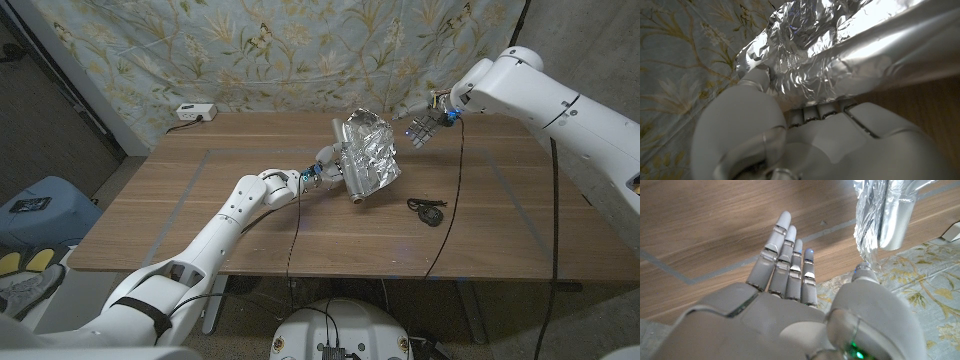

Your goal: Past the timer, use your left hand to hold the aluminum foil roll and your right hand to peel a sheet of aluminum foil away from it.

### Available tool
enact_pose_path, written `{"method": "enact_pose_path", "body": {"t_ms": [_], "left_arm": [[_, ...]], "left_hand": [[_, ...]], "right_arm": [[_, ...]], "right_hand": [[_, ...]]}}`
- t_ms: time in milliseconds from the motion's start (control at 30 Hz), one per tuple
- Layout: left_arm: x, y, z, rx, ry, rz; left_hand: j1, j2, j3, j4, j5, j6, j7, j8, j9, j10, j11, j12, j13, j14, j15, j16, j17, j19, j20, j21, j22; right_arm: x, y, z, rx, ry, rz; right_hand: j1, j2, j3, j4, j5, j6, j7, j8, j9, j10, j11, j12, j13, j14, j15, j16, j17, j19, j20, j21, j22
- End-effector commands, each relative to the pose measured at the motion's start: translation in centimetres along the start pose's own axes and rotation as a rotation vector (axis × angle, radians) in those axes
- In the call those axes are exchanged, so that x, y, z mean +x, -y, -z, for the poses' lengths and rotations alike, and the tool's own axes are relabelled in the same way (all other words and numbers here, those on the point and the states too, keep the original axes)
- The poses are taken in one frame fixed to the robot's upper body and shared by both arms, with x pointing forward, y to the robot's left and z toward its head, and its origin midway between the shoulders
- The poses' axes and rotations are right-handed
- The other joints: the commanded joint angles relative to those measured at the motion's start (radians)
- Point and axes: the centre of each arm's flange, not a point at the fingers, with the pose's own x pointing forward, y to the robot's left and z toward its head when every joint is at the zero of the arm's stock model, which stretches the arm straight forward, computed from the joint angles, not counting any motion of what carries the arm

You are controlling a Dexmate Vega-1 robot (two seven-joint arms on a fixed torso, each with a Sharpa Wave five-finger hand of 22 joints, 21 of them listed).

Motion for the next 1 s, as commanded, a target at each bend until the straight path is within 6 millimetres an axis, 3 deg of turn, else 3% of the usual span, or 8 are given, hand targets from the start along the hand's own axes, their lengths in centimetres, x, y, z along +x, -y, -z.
{"method": "enact_pose_path", "body": {"t_ms": [33,200,367,1000], "left_arm": [[-0.1,-0.1,0.3,-0.005,0.009,-0.007],[-0.1,-0.1,0.6,-0.004,0.006,-0.009],[0.0,0.1,0.7,-0.006,0.009,-0.004],[0.2,0.7,1.2,-0.004,0.010,-0.003]], "left_hand": [[0.007,0.015,0.010,-0.001,-0.001,0.017,-0.003,-0.001,0.001,0.006,-0.001,0.004,0.003,0.007,0.004,0.008,0.003,0.008,0.003,0.002,0.001],[0.008,0.015,0.012,-0.003,-0.001,0.017,-0.004,-0.003,-0.002,0.006,-0.004,0.003,0.004,0.006,0.004,0.008,0.003,0.009,0.002,0.001,0.001],[0.008,0.014,0.013,-0.004,-0.002,0.017,-0.003,-0.004,-0.004,0.005,-0.005,0.002,0.005,0.007,0.004,0.009,0.002,0.009,0.002,0.000,0.001],[0.009,0.017,0.018,-0.006,-0.004,0.020,-0.003,-0.006,-0.011,0.009,-0.003,0.002,0.007,0.009,0.002,0.014,0.006,0.011,0.002,-0.002,0.001]], "right_arm": [[-0.4,-0.4,-0.5,0.037,0.068,-0.111],[0.0,-0.9,-1.3,0.035,0.099,-0.145],[0.4,-1.3,-2.0,0.026,0.116,-0.174],[2.1,-2.5,-2.1,0.035,0.134,-0.244]], "right_hand": [[-0.036,-0.029,-0.048,0.015,0.055,-0.068,0.041,-0.001,-0.003,-0.058,0.002,-0.009,-0.011,-0.064,0.043,-0.003,-0.016,-0.034,0.044,-0.012,0.001],[-0.030,-0.045,-0.076,0.012,0.096,-0.121,0.041,-0.001,-0.001,-0.114,0.002,-0.011,-0.024,-0.119,0.051,-0.005,-0.032,-0.068,0.069,-0.016,0.001],[-0.001,-0.054,-0.087,-0.004,0.120,-0.160,0.041,-0.001,-0.002,-0.149,0.002,-0.010,-0.031,-0.148,0.052,-0.003,-0.043,-0.095,0.071,-0.018,0.001],[0.016,-0.068,-0.105,-0.013,0.143,-0.193,0.042,0.000,-0.002,-0.179,0.002,-0.007,-0.036,-0.171,0.052,0.000,-0.052,-0.119,0.073,-0.018,0.001]]}}
